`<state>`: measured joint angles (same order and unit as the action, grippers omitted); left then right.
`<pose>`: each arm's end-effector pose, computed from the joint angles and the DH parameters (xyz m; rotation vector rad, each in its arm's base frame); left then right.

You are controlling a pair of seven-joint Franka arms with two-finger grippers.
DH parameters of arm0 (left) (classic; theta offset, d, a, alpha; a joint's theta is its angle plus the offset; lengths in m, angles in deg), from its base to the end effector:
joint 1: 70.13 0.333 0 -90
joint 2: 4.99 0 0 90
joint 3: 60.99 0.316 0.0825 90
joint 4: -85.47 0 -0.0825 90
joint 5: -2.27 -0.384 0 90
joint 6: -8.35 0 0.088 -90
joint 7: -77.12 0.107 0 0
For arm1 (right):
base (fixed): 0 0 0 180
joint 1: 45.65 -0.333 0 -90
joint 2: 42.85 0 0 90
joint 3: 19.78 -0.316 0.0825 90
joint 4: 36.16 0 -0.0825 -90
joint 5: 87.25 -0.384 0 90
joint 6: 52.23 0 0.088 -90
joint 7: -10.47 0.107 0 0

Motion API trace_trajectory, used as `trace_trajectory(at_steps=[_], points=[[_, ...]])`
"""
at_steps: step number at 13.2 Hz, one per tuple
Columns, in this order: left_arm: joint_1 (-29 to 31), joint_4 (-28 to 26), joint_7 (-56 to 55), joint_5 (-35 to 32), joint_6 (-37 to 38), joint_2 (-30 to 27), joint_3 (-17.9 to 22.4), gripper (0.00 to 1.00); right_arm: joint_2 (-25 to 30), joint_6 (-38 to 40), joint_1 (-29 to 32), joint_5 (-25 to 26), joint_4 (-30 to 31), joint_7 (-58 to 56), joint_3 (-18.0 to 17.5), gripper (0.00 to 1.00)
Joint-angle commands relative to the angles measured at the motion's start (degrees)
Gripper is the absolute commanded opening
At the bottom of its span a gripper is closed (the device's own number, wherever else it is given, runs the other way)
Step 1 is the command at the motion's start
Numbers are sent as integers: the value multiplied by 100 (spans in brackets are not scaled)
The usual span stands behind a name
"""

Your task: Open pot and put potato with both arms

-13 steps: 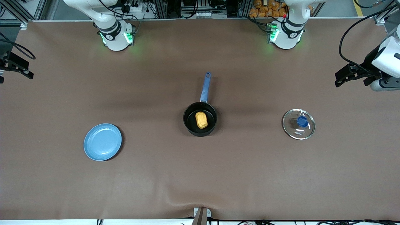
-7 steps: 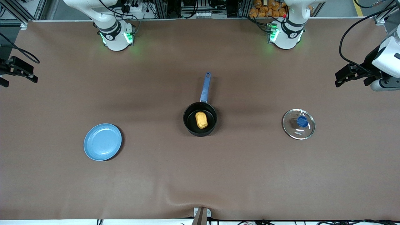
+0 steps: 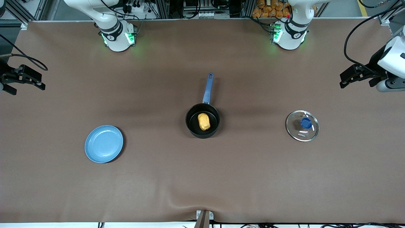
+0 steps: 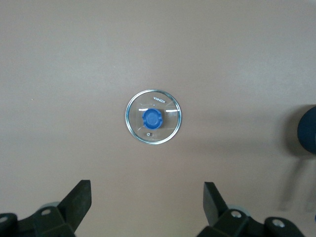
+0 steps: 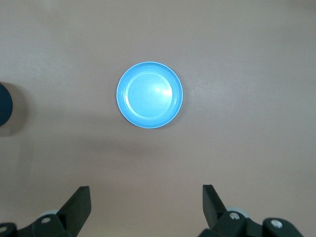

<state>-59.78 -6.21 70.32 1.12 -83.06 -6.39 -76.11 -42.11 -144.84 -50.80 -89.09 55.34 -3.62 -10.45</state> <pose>0.5476 -0.0454 0.6259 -3.1165 -0.0548 -0.0334 0.5537 -0.0378 0.6233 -3.1009 -0.2673 -0.0578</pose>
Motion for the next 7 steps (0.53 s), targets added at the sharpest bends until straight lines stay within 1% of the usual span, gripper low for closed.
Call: trace_trajectory(at_steps=[1,7], points=[[64,45,135,10,185,-106,-26,100,32,-11,-118,17,-53,82,43,100],[64,45,135,19,185,-115,-17,100,-21,-19,-145,43,-54,82,43,100]])
